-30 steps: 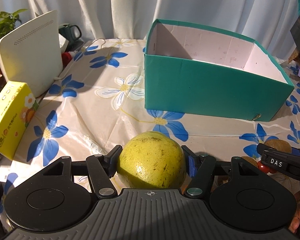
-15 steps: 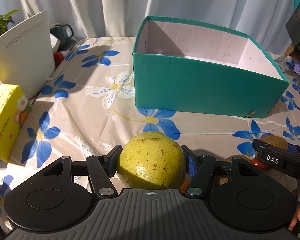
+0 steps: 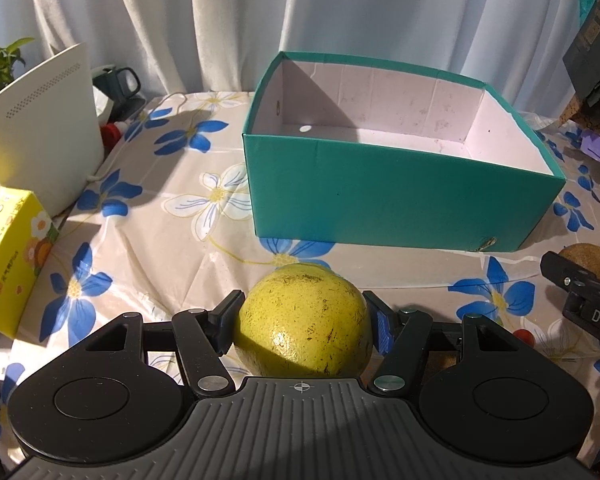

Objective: Organize fruits
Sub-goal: 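Lift the yellow pear and kiwi and carry both toward the teal box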

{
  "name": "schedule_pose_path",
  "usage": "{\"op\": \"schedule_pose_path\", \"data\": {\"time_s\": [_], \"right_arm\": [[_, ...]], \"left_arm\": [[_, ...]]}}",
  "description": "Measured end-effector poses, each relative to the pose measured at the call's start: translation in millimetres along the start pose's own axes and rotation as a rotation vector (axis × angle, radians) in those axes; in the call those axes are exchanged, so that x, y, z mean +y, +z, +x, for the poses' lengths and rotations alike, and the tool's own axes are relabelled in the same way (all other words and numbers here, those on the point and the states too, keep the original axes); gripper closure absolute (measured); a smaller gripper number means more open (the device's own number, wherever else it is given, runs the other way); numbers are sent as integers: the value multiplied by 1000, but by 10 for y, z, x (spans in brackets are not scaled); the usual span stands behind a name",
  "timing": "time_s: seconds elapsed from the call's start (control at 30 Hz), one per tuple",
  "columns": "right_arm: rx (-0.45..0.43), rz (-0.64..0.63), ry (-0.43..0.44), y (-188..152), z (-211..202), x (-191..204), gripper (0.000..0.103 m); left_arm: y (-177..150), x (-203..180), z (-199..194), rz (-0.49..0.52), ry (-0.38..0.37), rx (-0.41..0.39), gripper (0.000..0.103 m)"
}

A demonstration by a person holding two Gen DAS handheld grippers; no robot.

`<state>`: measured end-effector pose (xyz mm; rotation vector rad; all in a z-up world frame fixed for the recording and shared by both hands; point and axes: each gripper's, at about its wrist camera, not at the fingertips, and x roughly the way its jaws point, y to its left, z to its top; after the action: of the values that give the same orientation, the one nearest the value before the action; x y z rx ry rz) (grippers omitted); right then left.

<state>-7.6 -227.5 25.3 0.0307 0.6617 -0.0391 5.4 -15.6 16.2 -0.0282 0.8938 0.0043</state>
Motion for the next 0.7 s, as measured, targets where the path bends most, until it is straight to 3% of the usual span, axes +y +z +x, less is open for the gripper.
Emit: {"op": "schedule_pose_path", "data": {"time_s": [0.33, 0.7], "right_arm": [[-83, -52, 29, 194, -211, 159, 35], [-93, -69, 35, 220, -227, 221, 35]], "left_arm": [[-59, -24, -86, -12, -8, -19, 35], [-20, -26, -120, -19, -8, -36, 35]]}}
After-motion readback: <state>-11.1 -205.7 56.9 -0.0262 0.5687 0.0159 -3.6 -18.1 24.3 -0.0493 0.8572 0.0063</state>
